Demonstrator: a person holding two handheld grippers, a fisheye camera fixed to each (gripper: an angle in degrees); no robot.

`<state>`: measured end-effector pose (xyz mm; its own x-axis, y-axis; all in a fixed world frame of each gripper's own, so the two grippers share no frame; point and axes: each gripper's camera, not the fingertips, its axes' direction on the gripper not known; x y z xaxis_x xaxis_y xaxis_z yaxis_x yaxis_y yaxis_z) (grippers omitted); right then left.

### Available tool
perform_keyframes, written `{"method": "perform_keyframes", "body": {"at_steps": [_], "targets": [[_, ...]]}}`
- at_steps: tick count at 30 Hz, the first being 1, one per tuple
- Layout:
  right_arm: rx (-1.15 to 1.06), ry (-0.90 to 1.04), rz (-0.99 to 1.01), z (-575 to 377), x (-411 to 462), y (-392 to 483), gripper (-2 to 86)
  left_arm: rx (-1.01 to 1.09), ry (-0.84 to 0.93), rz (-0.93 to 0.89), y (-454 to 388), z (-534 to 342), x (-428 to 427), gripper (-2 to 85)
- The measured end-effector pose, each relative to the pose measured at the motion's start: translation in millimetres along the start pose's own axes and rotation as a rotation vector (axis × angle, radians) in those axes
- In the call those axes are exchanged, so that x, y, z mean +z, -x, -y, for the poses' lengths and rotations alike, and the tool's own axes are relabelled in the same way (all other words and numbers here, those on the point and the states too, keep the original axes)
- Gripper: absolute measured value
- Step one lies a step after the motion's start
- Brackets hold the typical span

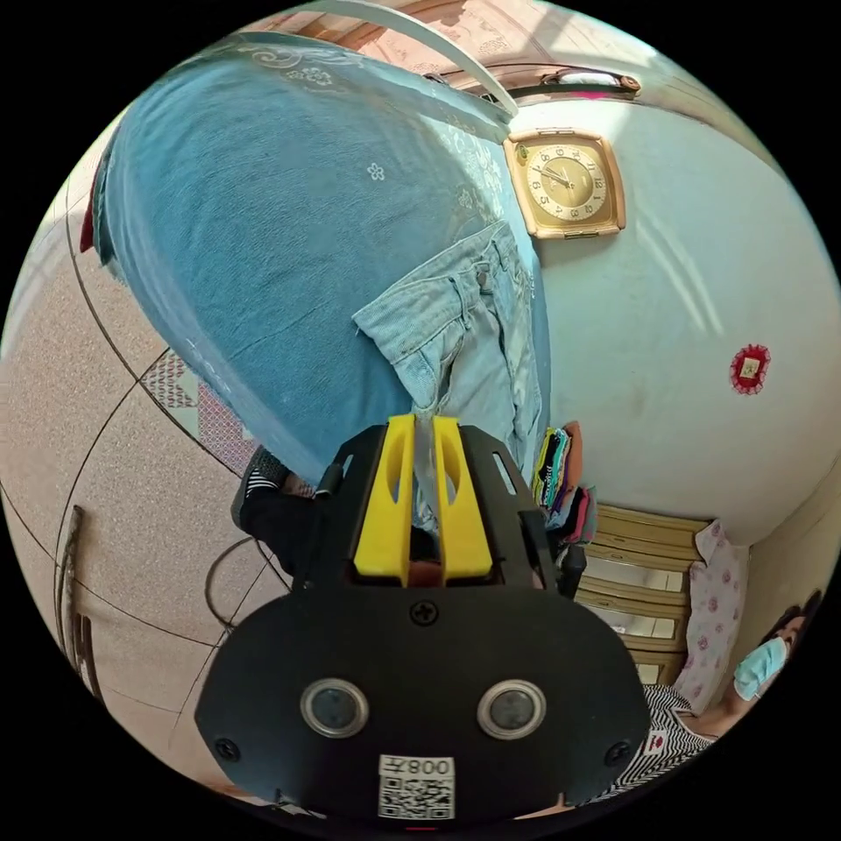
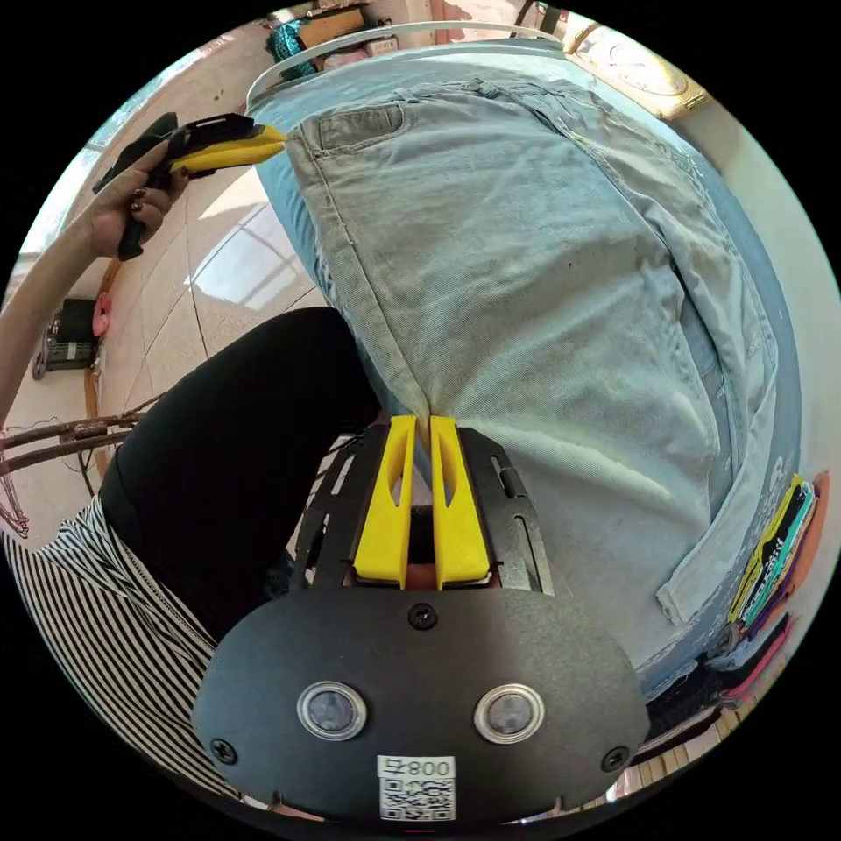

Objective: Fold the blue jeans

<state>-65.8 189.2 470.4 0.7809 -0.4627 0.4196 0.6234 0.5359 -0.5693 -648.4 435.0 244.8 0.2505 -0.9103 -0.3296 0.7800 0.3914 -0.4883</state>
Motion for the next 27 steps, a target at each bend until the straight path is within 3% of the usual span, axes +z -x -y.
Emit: {"method": "perform_keyframes", "body": {"at_steps": [9, 20, 27], "targets": [[0.362, -0.187, 0.096, -183, -38, -114, 2.3, 0.317, 0.148, 0.038, -84, -82, 82, 4.6], [1.103, -0.256, -0.028, -534, -36, -337, 9.0, 0.688, 0.599, 0.220, -243, -200, 346, 7.6], [1.279, -0.192, -0.011, -653, -11, -423, 9.5, 0.875, 0.729, 0.456, -305, -260, 483, 8.1]]}}
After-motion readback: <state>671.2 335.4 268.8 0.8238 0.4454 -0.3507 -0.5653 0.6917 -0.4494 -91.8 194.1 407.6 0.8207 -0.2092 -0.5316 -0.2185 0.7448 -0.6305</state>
